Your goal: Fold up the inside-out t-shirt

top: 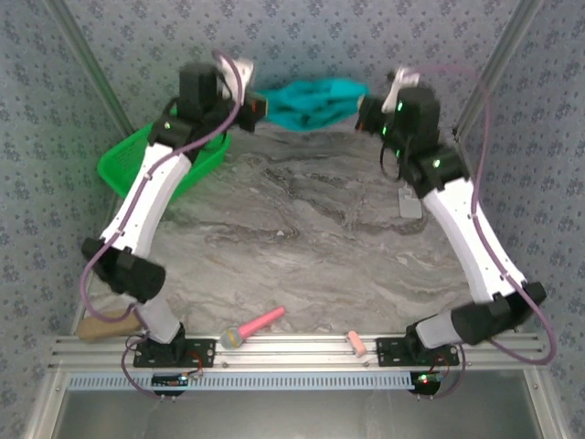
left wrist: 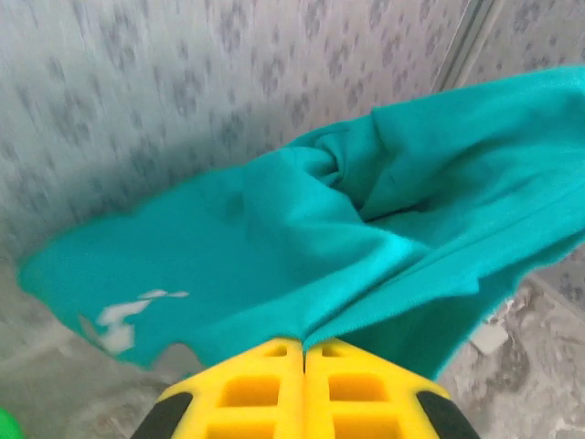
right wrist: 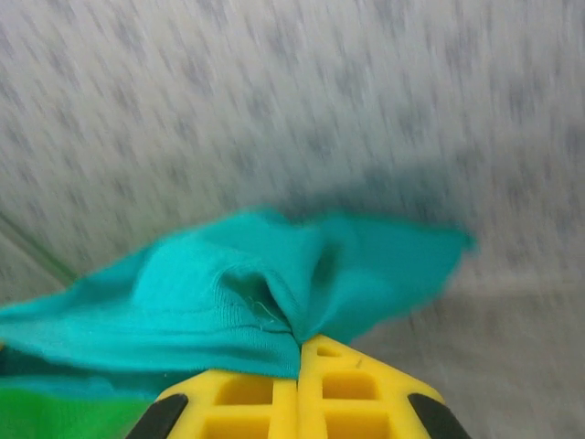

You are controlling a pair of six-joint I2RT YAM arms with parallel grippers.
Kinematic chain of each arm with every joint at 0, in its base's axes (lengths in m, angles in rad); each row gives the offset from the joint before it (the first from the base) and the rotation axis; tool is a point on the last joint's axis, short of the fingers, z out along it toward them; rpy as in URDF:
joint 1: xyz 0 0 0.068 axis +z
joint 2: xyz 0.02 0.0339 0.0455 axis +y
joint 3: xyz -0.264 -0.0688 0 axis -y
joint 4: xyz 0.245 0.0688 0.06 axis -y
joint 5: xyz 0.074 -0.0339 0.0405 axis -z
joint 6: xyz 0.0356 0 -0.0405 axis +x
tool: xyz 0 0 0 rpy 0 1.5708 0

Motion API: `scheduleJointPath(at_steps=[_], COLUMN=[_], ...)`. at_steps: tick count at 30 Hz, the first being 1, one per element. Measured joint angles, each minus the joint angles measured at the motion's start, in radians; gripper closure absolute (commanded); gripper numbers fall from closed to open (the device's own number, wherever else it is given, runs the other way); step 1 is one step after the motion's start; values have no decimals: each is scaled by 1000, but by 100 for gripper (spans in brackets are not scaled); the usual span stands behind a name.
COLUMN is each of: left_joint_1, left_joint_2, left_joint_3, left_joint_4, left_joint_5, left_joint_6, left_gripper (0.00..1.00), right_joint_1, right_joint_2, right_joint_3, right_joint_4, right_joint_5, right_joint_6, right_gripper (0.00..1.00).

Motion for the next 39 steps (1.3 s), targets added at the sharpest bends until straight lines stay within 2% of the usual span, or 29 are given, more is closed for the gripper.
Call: scheduleJointPath(at_steps=[3, 4, 5, 6, 8, 10, 13, 18, 24, 26, 29, 31, 32, 33, 34, 35, 37, 39], left_joint_1=[-33, -54, -74, -98, -145, -169, -167, -165, -161, -161, -163, -172, -178, -187, -199, -210, -237, -256], left_joint_2=[-137, -157, -163, -164, -163, -178, -267, -322, -167, -101, -1, 64, 85, 106, 123, 135, 164, 187], left_joint_3=[-526, -689, -814, -937, -1130, -1220, -1217, -1077, -835, -804, -797, -797, -797, -797, -797, -797, -791, -790], left_joint_4=[171, 225, 264, 298, 319, 356, 367, 297, 296, 317, 357, 381, 389, 395, 399, 402, 414, 428], left_joint_5=[2, 3, 6, 9, 18, 23, 31, 33, 40, 44, 64, 66, 64, 57, 47, 33, -2, -33], left_joint_6=[-34, -49, -62, -82, -129, -171, -218, -252, -301, -317, -346, -365, -371, -374, -375, -380, -399, -409], left_gripper=[85, 76, 66, 60, 59, 58, 54, 51, 51, 51, 49, 47, 47, 48, 52, 58, 86, 100], right_joint_1=[78, 108, 136, 164, 208, 225, 214, 140, 121, 129, 145, 150, 150, 146, 142, 138, 126, 113], right_joint_2=[-125, -151, -161, -163, -156, -159, -187, -127, 106, 179, 256, 273, 273, 273, 274, 274, 271, 247], right_joint_3=[-396, -533, -647, -755, -909, -969, -946, -715, -540, -536, -545, -575, -595, -613, -627, -635, -647, -662], right_joint_4=[70, 87, 101, 107, 78, 7, -28, -21, 111, 133, 136, 145, 150, 150, 150, 149, 149, 141], right_joint_5=[53, 58, 57, 55, 46, 46, 33, -34, -138, -169, -191, -199, -200, -201, -206, -206, -218, -232], right_joint_6=[51, 78, 110, 145, 206, 241, 237, 154, 100, 95, 92, 93, 93, 95, 98, 100, 112, 121], right_gripper=[100, 98, 92, 85, 79, 74, 66, 62, 58, 54, 53, 61, 74, 93, 100, 100, 100, 100])
